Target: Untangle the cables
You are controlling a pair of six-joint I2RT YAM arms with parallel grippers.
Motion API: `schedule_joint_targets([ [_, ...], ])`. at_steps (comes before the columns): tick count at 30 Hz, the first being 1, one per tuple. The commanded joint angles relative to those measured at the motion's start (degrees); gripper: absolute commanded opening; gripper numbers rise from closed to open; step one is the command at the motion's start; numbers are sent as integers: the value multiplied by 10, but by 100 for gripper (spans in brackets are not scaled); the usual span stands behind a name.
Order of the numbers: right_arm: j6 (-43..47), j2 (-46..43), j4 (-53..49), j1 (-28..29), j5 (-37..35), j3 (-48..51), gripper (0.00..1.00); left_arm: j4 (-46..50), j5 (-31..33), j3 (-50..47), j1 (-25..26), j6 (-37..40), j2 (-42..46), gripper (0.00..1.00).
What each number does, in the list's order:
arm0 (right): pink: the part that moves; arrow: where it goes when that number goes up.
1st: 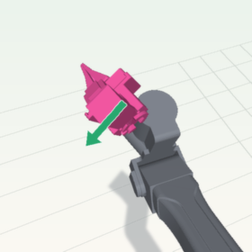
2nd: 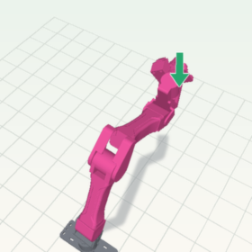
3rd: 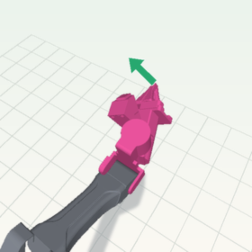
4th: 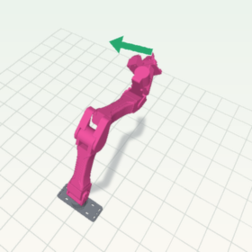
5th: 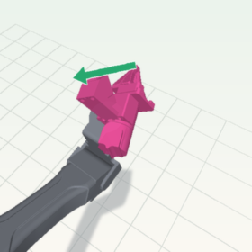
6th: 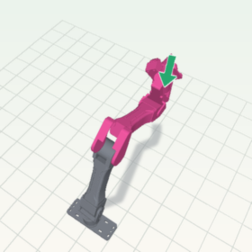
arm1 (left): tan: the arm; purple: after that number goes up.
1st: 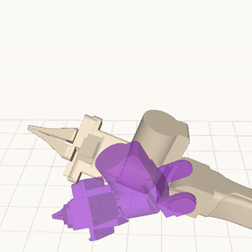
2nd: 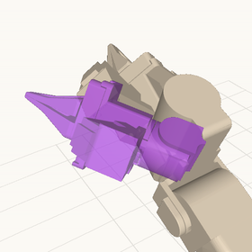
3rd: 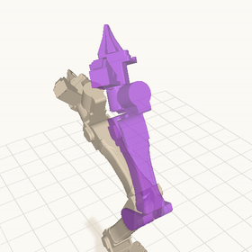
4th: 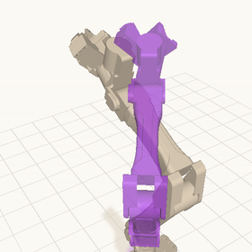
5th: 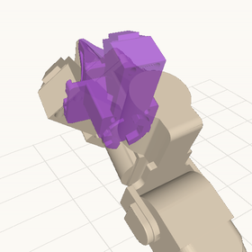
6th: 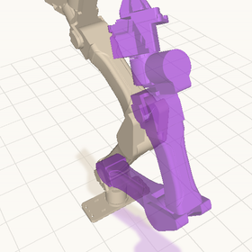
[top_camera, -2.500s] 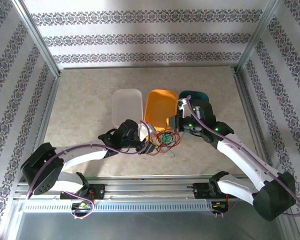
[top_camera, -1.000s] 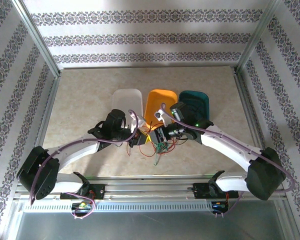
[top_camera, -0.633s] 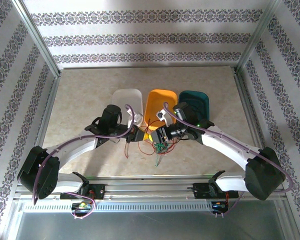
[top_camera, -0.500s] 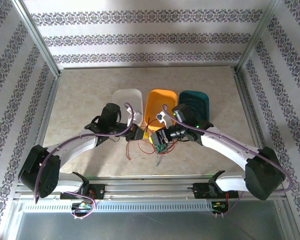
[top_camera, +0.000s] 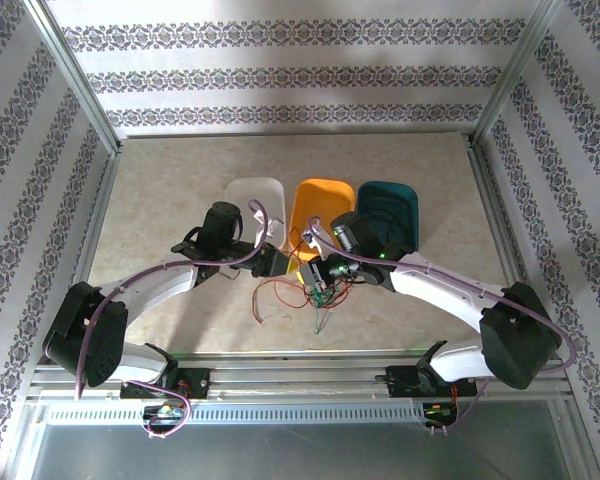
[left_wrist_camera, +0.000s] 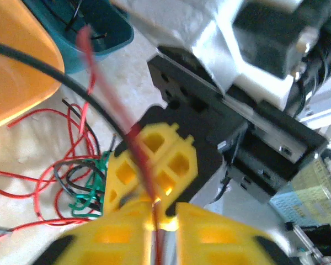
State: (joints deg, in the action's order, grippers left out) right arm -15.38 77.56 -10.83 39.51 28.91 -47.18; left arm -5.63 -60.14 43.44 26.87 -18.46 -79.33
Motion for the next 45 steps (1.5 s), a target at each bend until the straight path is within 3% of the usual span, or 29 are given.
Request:
schedule_joint_targets([
  [1, -8, -46, 27, -8, -52, 5, 0, 14, 23, 7, -1, 25, 23, 47],
  [7, -46, -120, 22, -39, -18, -10, 0, -26, 76, -30, -1, 14, 37, 51],
  [12, -65, -148, 13, -51, 32, -43, 0, -75, 77, -45, -2, -21, 14, 44],
  [18, -75, -141, -16, -53, 90, -83, 0, -100, 85, -48, -1, -31, 8, 24],
  [25, -70, -125, -47, -53, 101, -82, 0, -120, 90, -56, -1, -36, 27, 0],
  [28, -70, -112, -55, -55, 104, -68, 0, -120, 90, -61, -2, -37, 44, 0],
  [29, -70, -110, -55, -56, 103, -65, 0, -119, 89, -62, -2, -36, 49, 9],
  [30, -70, -106, -54, -57, 100, -60, 0, -118, 86, -63, -2, -35, 55, 25],
  [32, -71, -101, -51, -58, 101, -56, 0, -115, 88, -67, -1, -31, 64, 41],
  [37, -74, -94, -45, -59, 118, -59, 0, -129, 113, -71, -1, -30, 62, 45],
  [39, -75, -95, -45, -61, 123, -60, 0, -144, 116, -68, -1, -35, 54, 38],
  [42, -79, -97, -44, -66, 133, -57, 0, -156, 116, -62, -2, -43, 45, 14],
  [45, -84, -98, -44, -71, 155, -55, 0, -162, 166, -65, -1, -52, 42, 1],
])
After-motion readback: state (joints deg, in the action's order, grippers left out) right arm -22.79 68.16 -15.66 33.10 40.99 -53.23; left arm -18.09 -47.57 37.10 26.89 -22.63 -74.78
